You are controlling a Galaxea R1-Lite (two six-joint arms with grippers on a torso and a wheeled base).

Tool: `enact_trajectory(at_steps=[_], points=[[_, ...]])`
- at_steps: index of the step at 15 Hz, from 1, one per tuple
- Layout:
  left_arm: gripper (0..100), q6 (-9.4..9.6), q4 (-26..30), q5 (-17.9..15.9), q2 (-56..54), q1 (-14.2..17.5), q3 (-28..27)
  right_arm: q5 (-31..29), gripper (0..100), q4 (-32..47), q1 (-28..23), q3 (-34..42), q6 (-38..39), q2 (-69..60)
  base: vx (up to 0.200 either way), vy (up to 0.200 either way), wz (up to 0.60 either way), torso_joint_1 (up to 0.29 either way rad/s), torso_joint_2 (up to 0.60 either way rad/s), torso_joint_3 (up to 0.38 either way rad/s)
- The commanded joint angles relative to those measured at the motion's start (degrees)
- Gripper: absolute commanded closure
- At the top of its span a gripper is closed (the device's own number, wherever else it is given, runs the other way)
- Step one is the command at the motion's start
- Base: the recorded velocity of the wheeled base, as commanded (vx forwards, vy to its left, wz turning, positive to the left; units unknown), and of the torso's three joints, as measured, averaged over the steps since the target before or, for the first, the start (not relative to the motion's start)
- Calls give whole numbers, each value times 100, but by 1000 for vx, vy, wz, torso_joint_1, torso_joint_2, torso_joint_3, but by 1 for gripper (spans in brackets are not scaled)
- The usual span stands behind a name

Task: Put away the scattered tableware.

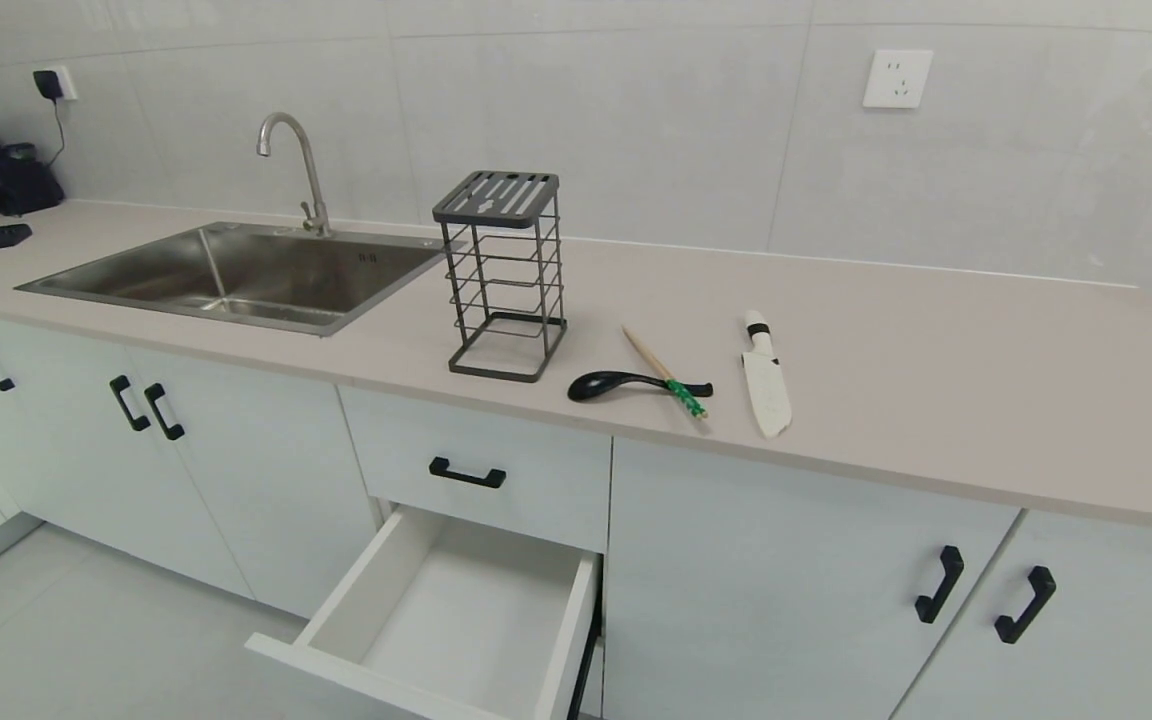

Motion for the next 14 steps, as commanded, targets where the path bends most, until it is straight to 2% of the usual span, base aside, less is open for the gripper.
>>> enact_trajectory(at_steps=[1,4,14], points=[[0,-1,2,1,10,1,0,1,100,1,4,0,3,7,0,200,0,-2,-7,-2],[0,-1,2,1,10,1,0,1,100,1,4,0,3,7,0,200,0,4,-1,2],[0,-1,2,1,10,1,0,-17,100,1,4,0,3,7,0,0,0,0,0,0]])
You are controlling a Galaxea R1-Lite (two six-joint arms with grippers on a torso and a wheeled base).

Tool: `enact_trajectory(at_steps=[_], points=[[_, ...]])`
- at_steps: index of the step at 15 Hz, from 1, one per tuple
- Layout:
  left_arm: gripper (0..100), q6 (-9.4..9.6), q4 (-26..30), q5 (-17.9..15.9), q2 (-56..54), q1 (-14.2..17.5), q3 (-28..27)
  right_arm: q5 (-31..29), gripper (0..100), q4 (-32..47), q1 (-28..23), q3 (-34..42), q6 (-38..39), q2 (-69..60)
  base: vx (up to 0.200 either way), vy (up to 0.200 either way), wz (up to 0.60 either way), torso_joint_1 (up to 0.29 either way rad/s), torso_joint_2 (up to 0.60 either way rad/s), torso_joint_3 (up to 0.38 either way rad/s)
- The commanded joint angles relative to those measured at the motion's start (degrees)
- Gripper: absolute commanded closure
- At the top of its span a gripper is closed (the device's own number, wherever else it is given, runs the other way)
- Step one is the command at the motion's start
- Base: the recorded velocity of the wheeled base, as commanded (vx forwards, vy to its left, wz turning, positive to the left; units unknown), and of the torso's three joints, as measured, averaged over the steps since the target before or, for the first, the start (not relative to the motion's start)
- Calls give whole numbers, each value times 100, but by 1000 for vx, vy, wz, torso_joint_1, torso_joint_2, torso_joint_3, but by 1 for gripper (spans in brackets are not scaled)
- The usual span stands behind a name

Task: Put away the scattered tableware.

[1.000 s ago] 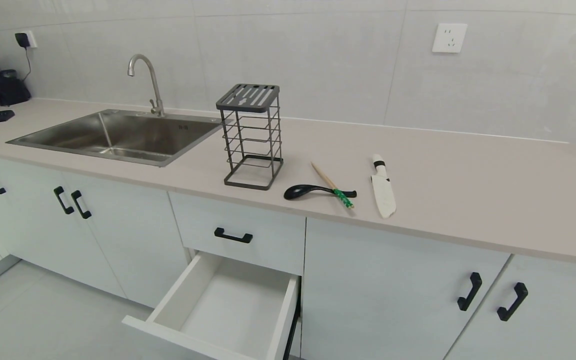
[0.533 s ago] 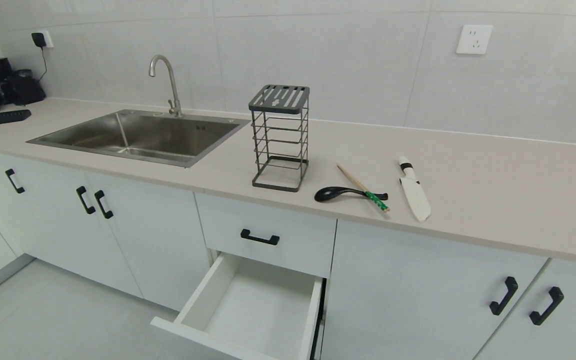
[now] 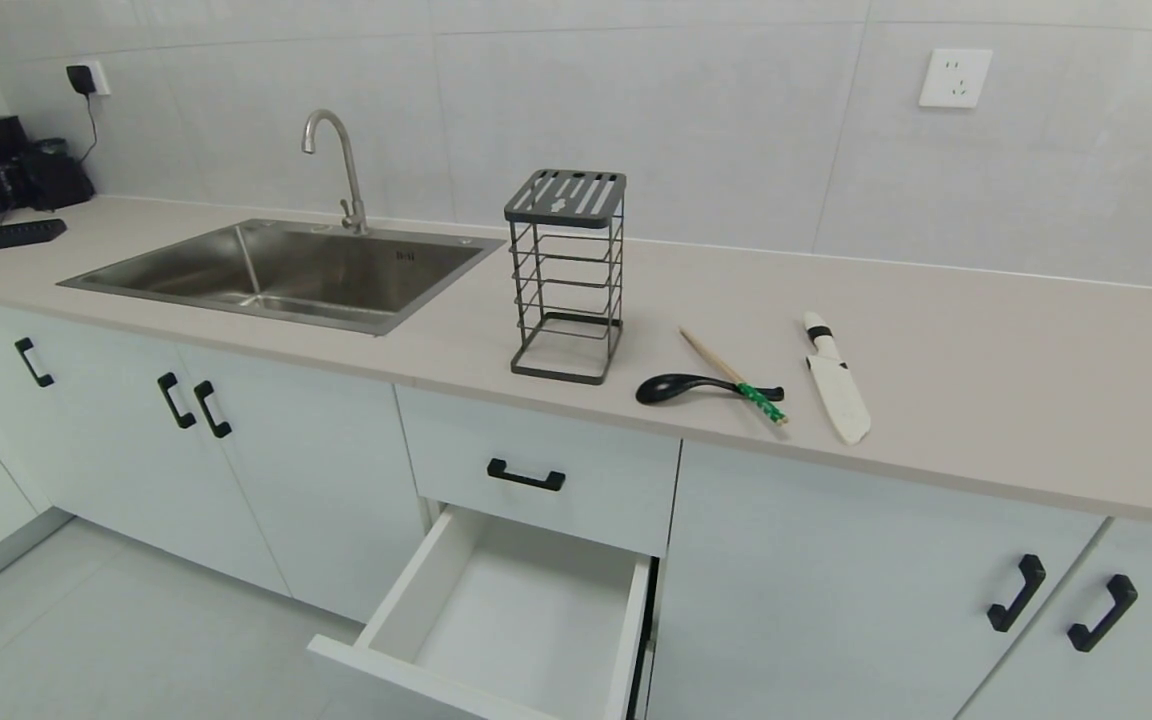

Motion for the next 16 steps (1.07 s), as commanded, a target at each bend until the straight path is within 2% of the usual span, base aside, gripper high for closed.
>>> enact_trajectory(at_steps=[1,12,16], points=[[0,-7,-12,-2,7,4,0,-2,100,-7,4,0,-2,7,0,0,0,61,-149,-100],[0,-7,-12,-2,7,4,0,16,100,-7,4,0,-20,7,0,0,0,91,-230,-139],[0,-34,-12,7,7,4,0,-2,100,-7,4,0,-11,7,0,0,0,19,-48,-28]])
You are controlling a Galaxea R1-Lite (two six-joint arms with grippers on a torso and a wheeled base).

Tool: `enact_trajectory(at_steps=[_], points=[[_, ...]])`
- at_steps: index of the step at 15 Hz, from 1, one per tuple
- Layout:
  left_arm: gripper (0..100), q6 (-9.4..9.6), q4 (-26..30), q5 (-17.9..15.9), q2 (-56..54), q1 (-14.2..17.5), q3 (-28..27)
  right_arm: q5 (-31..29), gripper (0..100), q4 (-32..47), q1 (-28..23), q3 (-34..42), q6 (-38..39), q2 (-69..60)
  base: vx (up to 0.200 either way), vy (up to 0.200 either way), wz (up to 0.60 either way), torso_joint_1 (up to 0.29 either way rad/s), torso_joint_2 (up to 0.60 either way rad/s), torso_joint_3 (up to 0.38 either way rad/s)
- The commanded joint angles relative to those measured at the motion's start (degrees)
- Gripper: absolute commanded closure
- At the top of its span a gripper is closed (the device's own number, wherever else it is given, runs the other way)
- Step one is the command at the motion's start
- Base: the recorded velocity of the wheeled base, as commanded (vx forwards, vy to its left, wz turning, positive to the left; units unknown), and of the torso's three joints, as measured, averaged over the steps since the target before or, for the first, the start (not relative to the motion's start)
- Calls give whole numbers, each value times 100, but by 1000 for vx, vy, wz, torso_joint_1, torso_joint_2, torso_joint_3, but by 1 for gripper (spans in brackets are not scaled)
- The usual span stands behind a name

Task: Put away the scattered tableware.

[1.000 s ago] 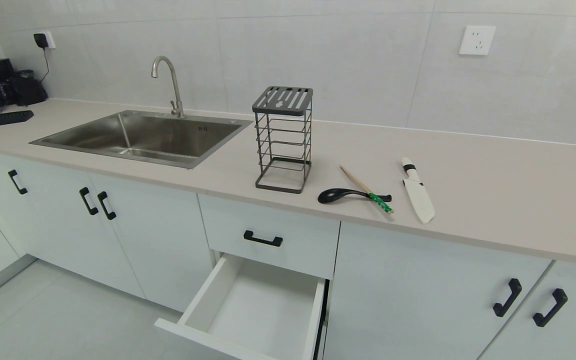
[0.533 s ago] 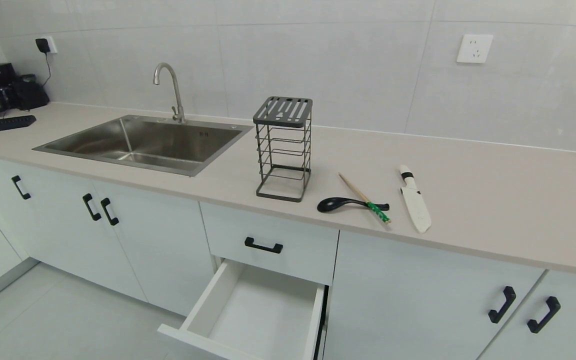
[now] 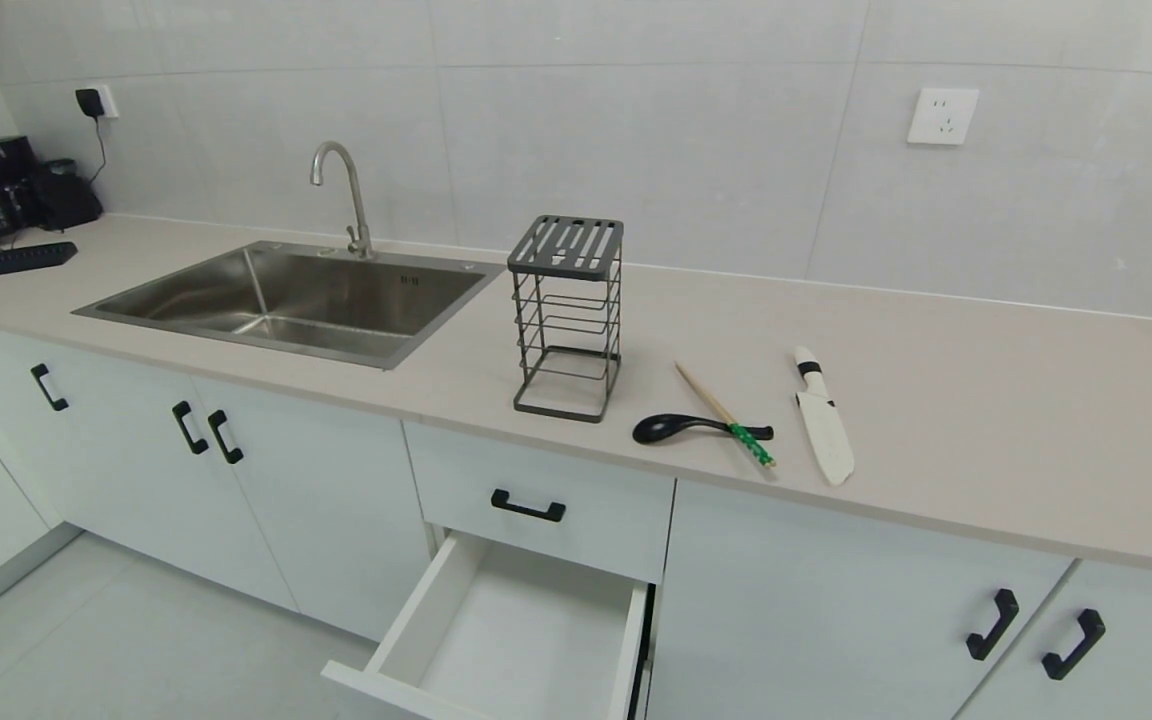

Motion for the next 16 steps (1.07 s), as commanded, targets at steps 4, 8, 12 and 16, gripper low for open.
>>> enact_trajectory(at_steps=[4,8,12,16], points=[[0,-4,-1,1,7,1,0,-8,100,-2,4,0,-2,7,0,0,0,0,0,0],[0,-4,-1,10,7,1,0,-8,100,-2,4,0,7,7,0,0,0,74,-21,61],[0,-4,-1,1,7,1,0,9,100,-2,4,0,7,7,0,0,0,355,-89,254],[0,-4,-1,1,7,1,0,9,100,-2,4,0,7,7,0,0,0,415,-149,266]])
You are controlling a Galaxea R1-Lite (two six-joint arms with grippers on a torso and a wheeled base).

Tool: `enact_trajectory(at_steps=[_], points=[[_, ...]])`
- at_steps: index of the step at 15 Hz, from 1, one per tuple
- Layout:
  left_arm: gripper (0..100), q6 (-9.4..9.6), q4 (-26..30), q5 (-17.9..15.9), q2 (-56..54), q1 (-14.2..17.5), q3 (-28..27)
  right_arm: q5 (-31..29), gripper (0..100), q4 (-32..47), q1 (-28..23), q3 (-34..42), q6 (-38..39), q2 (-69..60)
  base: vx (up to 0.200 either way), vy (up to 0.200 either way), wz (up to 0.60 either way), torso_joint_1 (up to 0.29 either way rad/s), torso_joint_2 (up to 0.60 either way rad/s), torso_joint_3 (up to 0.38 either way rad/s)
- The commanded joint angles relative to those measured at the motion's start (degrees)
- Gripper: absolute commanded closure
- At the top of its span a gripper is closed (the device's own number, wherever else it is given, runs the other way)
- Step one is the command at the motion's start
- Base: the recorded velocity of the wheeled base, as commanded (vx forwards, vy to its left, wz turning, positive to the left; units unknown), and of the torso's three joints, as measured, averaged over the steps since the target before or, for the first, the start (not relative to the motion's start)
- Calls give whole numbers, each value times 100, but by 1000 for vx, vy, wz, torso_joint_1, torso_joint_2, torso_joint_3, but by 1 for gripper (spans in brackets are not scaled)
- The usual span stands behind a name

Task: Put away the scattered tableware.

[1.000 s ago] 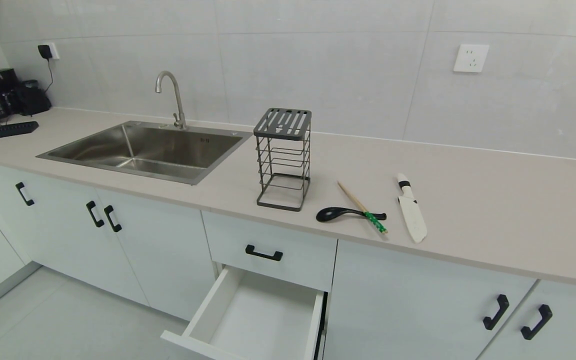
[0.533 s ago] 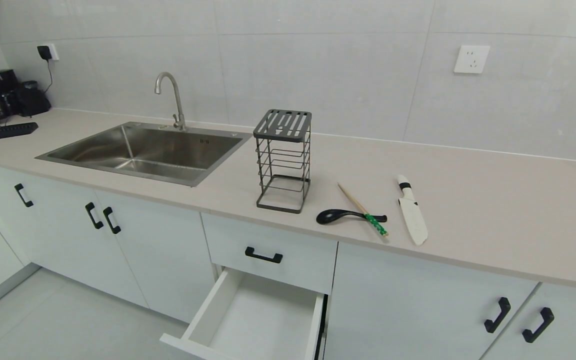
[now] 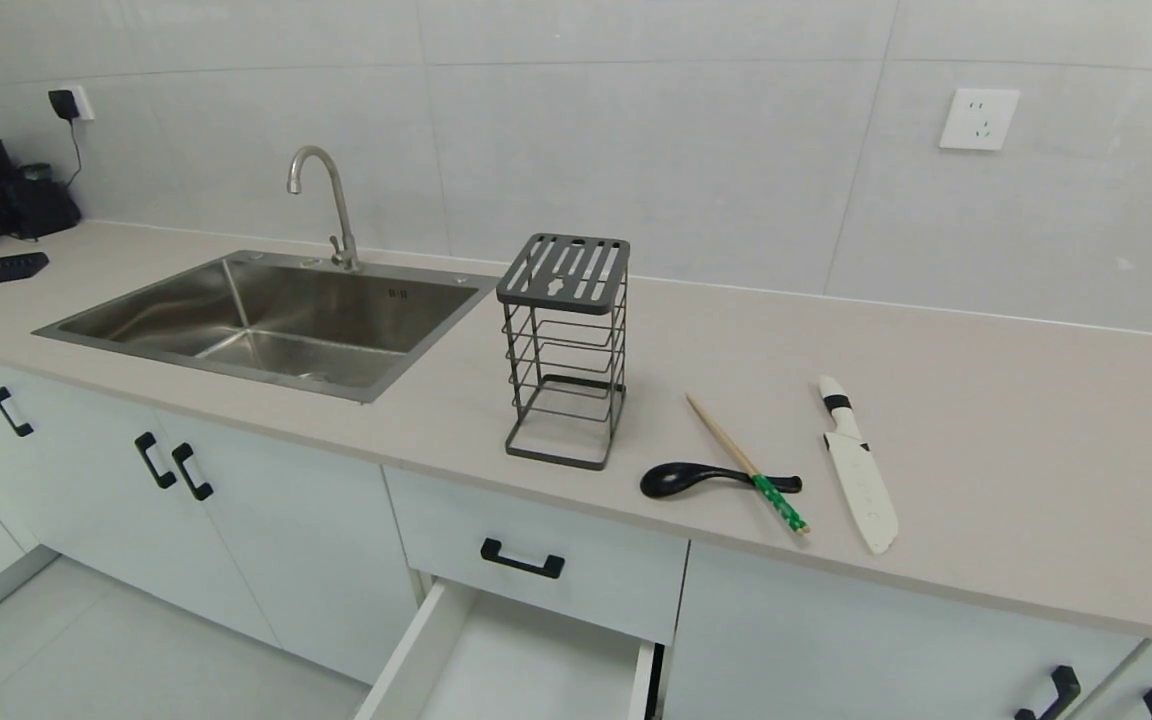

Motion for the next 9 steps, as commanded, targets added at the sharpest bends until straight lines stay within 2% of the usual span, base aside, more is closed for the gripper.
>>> enact_trajectory(at_steps=[1,3,4,6,9], points=[[0,-2,-1,-1,7,1,0,1,100,-2,-1,0,-4,7,0,0,0,417,-173,232],[0,-2,-1,-1,7,1,0,1,100,-2,-1,0,4,7,0,0,0,388,-173,215],[0,-2,-1,-1,7,1,0,1,100,-2,-1,0,-4,7,0,0,0,203,-85,110],[0,-2,-1,-1,7,1,0,1,100,-2,-1,0,-4,7,0,0,0,93,-44,49],[0,-2,-1,-1,7,1,0,1,100,-2,-1,0,-4,7,0,0,0,0,0,0]])
